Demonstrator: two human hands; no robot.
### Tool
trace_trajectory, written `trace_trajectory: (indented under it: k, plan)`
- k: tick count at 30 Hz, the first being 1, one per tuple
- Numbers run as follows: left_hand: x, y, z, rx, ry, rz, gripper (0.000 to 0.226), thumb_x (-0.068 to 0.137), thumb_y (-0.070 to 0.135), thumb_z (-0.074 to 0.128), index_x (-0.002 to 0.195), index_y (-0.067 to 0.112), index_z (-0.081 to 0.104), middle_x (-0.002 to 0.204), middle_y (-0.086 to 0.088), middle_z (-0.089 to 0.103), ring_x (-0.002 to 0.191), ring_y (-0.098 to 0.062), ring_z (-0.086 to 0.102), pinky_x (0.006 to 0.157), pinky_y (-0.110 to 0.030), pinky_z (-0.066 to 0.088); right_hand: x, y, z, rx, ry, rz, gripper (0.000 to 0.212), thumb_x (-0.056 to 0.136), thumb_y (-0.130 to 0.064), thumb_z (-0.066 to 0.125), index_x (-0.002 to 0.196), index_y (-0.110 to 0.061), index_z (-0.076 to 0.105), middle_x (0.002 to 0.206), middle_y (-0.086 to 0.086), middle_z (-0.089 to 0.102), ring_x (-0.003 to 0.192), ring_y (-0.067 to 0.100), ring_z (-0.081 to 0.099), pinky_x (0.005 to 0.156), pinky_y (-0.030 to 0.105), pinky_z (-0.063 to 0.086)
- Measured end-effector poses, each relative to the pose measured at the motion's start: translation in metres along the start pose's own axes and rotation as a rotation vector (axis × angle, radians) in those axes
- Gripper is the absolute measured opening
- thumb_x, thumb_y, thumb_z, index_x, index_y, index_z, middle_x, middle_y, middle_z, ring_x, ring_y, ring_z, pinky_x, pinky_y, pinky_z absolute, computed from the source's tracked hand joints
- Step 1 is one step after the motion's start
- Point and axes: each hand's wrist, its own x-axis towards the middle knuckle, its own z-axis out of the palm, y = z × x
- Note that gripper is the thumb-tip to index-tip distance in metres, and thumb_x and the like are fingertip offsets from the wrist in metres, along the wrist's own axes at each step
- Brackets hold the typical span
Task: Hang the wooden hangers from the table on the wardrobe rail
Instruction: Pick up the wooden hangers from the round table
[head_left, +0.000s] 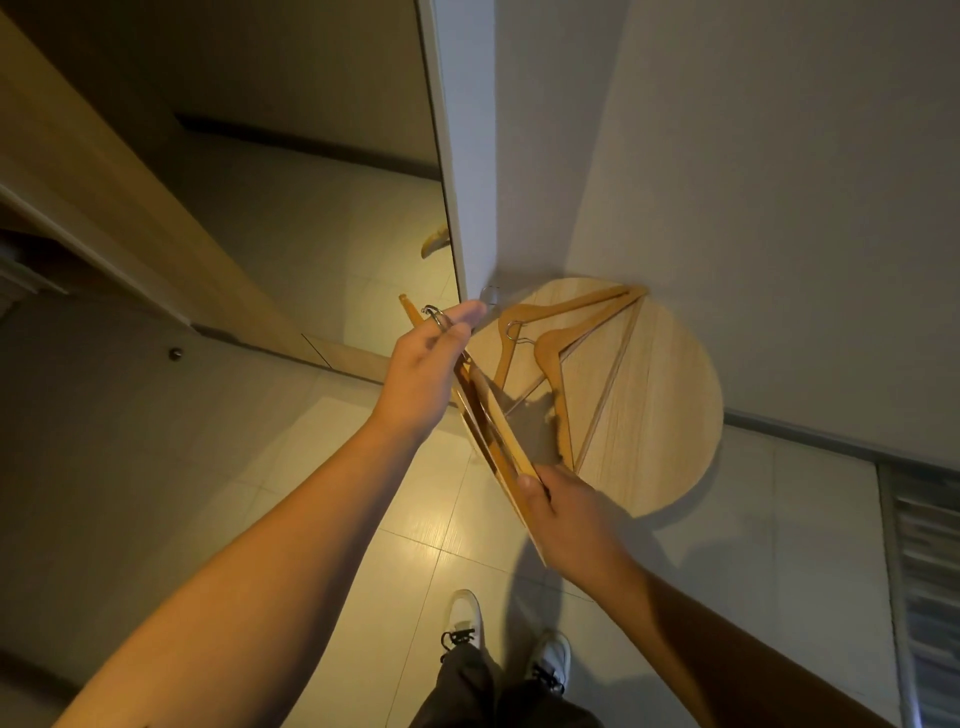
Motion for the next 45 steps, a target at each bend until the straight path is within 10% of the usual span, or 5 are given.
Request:
trace_trajectory:
  k: [13,21,31,37,45]
  plan:
    - [0.012,-0.005,-0.017,0.038,0.096,-0.009,0.028,0.094,0.041,0.045,0.084,0.048,0.070,0.105,0.011,0.074,0.105,0.006,0.061,0.073,-0.006,0.040,0.020,-0.006,0.025,-0.019,-0.065,-0.051,0.025,0.102,-0.036,0.038,0.090,-0.023,0.056,0.076,-0.008,0.051,0.060,-0.002,0.046,0.055,0.009,0.033]
    - [0.019,-0.037,-0.032,0.008,0.158,-0.016,0.031,0.099,0.029,0.040,0.095,0.012,0.065,0.088,0.007,0.075,0.095,-0.011,0.068,0.065,-0.006,0.049,0.078,0.032,0.034,-0.080,-0.077,0.035,0.047,0.098,-0.052,0.032,0.114,-0.022,0.064,0.104,-0.003,0.058,0.083,0.004,0.055,0.069,0.016,0.041]
    - [0.019,-0.080,-0.038,0.158,0.190,-0.024,0.046,0.099,0.040,0.032,0.092,0.010,0.065,0.090,0.012,0.074,0.101,-0.009,0.064,0.093,-0.029,0.041,0.200,0.138,0.075,-0.326,0.041,0.370,0.053,0.092,-0.040,0.053,0.130,-0.005,0.043,0.126,0.014,0.056,0.117,0.030,0.055,0.098,0.041,0.050]
    - [0.015,-0.096,-0.043,0.166,0.189,-0.030,0.046,0.101,0.035,0.033,0.098,0.001,0.064,0.091,0.010,0.074,0.100,-0.009,0.064,0.083,-0.021,0.041,0.211,0.148,0.080,-0.315,-0.013,0.502,0.031,0.094,-0.021,0.049,0.120,-0.005,0.053,0.116,0.014,0.057,0.105,0.030,0.060,0.087,0.045,0.056]
    - [0.004,-0.057,-0.044,0.084,0.129,-0.060,0.033,0.097,0.032,0.044,0.096,0.012,0.070,0.094,0.009,0.075,0.099,-0.002,0.065,0.083,-0.024,0.041,0.122,0.109,0.000,0.085,0.201,0.302,0.044,0.085,-0.067,0.026,0.090,-0.033,0.053,0.077,-0.007,0.062,0.073,0.017,0.066,0.072,0.046,0.060]
